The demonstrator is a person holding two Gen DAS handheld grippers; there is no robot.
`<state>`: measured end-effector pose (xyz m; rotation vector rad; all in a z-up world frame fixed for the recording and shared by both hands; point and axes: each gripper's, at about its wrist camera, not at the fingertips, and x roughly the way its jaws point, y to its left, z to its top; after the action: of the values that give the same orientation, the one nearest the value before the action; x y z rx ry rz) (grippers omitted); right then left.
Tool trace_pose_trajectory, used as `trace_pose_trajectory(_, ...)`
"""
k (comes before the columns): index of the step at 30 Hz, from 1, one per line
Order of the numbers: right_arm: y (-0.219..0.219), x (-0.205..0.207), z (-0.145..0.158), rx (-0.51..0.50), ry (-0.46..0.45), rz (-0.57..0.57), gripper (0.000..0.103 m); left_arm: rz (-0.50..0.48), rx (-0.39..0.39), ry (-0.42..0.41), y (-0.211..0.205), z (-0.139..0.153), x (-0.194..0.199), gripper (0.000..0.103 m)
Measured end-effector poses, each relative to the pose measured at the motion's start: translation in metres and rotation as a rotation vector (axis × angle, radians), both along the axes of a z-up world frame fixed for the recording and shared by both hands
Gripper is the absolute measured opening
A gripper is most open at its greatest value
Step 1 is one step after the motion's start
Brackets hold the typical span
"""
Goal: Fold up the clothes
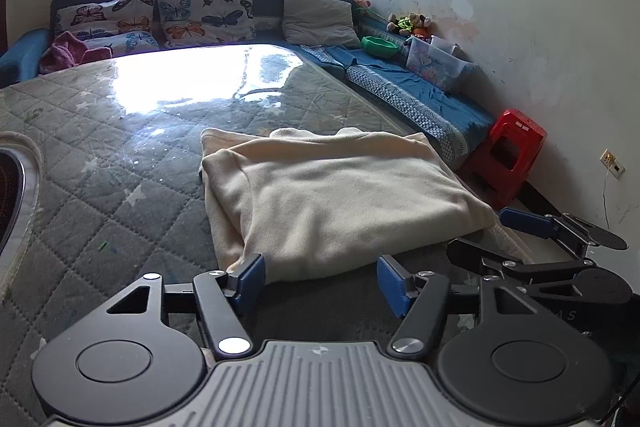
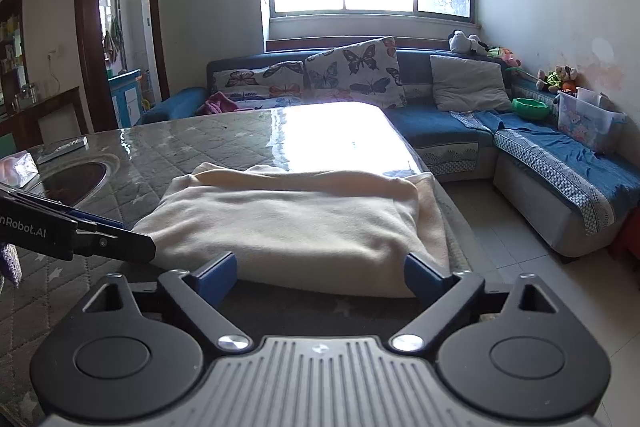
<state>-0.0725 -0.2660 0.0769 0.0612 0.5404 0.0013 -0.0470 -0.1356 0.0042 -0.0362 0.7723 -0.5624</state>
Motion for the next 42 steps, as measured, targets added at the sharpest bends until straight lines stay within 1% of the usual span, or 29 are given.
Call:
trace_pose_trajectory(4, 0.008, -0.005, 0.0, -0.009, -0.005, -0.006, 0.103, 0.013, -0.007, -0.002, 0.008, -0.001, -0.006, 0.071)
trace_pose_trajectory(6, 0.012, -0.007, 0.0, -0.016, -0.008, -0.012, 0.103, 0.024, -0.012, -0.005, 0.011, -0.001, -0.009, 0.076)
trace_pose_trajectory(11, 0.021, -0.011, 0.002, -0.041, -0.005, -0.023, 0.103, 0.043, -0.012, -0.019, 0.02, -0.001, -0.016, 0.081)
trace_pose_trajectory(17, 0.026, -0.014, 0.0, -0.064, 0.011, -0.032, 0.103, 0.056, -0.006, -0.039, 0.027, -0.001, -0.024, 0.09)
trace_pose_trajectory(21, 0.028, -0.019, 0.0, -0.061, 0.011, -0.029, 0.103, 0.058, 0.006, -0.068, 0.03, 0.001, -0.031, 0.098)
trace_pose_trajectory(24, 0.028, -0.02, 0.0, -0.042, 0.018, -0.032, 0.103, 0.063, 0.02, -0.084, 0.031, 0.002, -0.035, 0.102)
trace_pose_trajectory(30, 0.029, -0.025, 0.002, -0.004, 0.021, -0.047, 0.103, 0.074, 0.046, -0.1, 0.034, 0.0, -0.042, 0.103)
trace_pose_trajectory(35, 0.032, -0.03, 0.002, -0.012, 0.026, -0.058, 0.103, 0.087, 0.051, -0.093, 0.037, -0.003, -0.046, 0.103)
trace_pose_trajectory(42, 0.035, -0.035, 0.001, -0.024, 0.03, -0.113, 0.103, 0.097, 0.065, -0.097, 0.038, -0.005, -0.052, 0.103)
